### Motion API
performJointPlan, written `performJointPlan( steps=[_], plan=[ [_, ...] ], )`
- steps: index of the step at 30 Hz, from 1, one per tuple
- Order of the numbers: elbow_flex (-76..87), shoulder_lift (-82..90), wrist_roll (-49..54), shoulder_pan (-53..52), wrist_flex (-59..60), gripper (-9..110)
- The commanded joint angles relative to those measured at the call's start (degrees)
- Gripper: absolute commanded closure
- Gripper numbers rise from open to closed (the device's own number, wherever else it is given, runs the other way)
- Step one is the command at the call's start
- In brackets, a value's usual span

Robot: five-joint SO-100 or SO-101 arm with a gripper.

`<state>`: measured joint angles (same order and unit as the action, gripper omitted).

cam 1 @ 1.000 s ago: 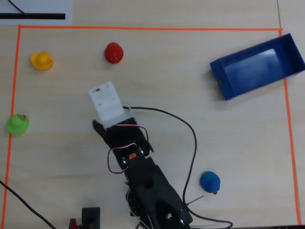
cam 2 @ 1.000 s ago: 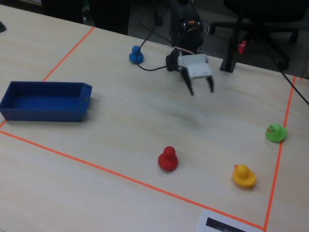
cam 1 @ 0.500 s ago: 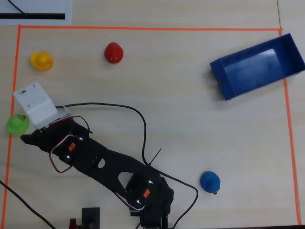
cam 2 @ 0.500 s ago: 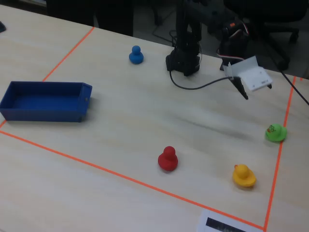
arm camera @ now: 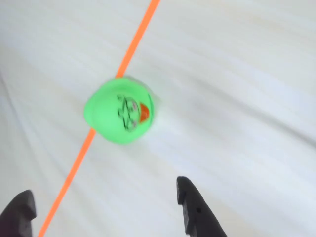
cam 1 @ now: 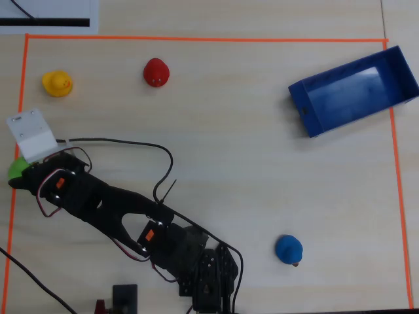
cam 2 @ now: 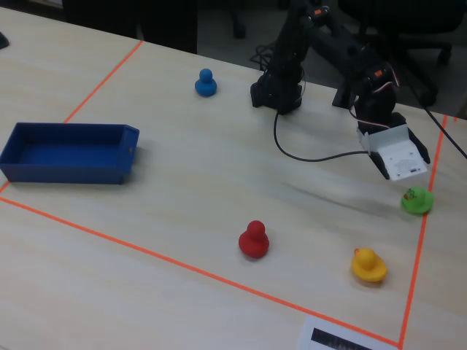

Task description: Grasp green duck and put it into box.

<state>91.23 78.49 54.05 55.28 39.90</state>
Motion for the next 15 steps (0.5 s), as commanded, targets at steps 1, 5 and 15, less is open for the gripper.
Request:
performJointPlan(
  steps=[1, 5, 15],
  plan=[
    [-7.56, -2.37, -0.35, 0.53, -0.18, 62],
    [-11.87, -6.42, -0.44, 0.53, -0.79, 62],
    [-18.9, -14.59, -1.85, 0.53, -0.79, 63]
  ],
)
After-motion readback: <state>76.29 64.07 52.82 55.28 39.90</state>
